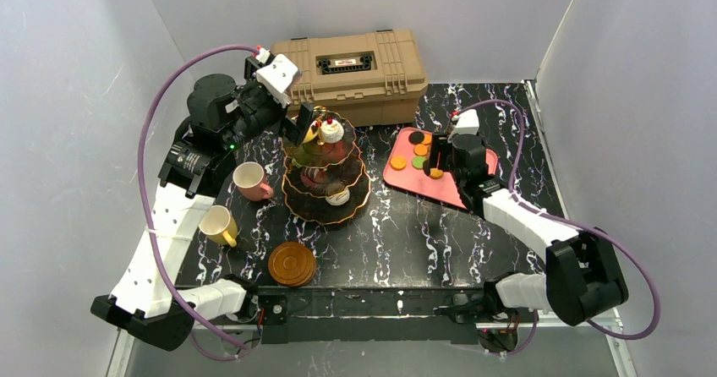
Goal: Serve the afternoon tea
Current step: Pick up the desert from the tray.
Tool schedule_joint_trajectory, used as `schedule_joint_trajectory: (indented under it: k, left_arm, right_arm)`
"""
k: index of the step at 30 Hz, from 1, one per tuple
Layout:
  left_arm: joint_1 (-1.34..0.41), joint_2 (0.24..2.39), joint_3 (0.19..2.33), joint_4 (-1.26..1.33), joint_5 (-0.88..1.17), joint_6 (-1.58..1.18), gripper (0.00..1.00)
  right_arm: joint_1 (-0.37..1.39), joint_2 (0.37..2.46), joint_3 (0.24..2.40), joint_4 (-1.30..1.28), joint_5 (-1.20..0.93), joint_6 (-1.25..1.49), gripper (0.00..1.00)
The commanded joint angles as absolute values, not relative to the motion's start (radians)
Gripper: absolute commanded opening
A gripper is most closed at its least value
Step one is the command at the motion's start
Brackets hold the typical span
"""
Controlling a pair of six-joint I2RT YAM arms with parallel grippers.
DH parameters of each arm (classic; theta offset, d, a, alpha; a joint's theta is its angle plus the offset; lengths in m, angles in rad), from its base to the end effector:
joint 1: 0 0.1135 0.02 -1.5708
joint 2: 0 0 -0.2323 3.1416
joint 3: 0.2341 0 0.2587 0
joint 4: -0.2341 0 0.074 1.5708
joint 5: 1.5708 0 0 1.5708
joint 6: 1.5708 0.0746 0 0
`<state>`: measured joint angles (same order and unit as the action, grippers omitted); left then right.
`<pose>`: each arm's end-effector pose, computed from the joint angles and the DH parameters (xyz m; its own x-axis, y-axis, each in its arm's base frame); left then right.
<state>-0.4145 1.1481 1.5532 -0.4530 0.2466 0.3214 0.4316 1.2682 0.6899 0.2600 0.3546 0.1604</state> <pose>0.2476 -0.1288 0.4727 0.1523 0.2677 -0.9514 0.5962 0.7429 0.3044 0.3115 0.1149 0.2029 -0.2954 0.0288 -0.9549 -0.0462 0.9979 0.0444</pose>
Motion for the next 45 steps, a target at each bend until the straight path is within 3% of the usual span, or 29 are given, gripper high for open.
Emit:
schedule_joint_trajectory:
  k: [1,24,27,33,35,45]
  left_arm:
    - [-0.416,1.114,1.582,-0.456,0.237,0.322,0.98]
    - [-0.416,1.124,1.605,-0.464,0.223,0.329,1.00]
    - [-0.416,1.125,1.606,-0.463,0.222,0.334,0.99]
    - [-0.416,1.128,1.605,-0.466,0.224,0.336,0.99]
    - [-0.416,1.129,1.606,-0.466,0.219,0.329,0.99]
    - [-0.379,1.154,1.653,-0.482,0.176,0.246,0.99]
  right_arm:
    - [0.409,1.286,0.683,0.354,0.341,0.150,0.70]
    - [0.362,1.446,0.680,0.473,0.293,0.132,0.65]
    - [0.362,1.456,0.696,0.471,0.292,0.121,0.60]
    - [0.362,1.424,0.707,0.456,0.274,0.106,0.32]
    - [0.362,1.380,0.714,0.425,0.258,0.108,0.26]
    - [0.443,1.128,0.931,0.127,0.222,0.129,0.25]
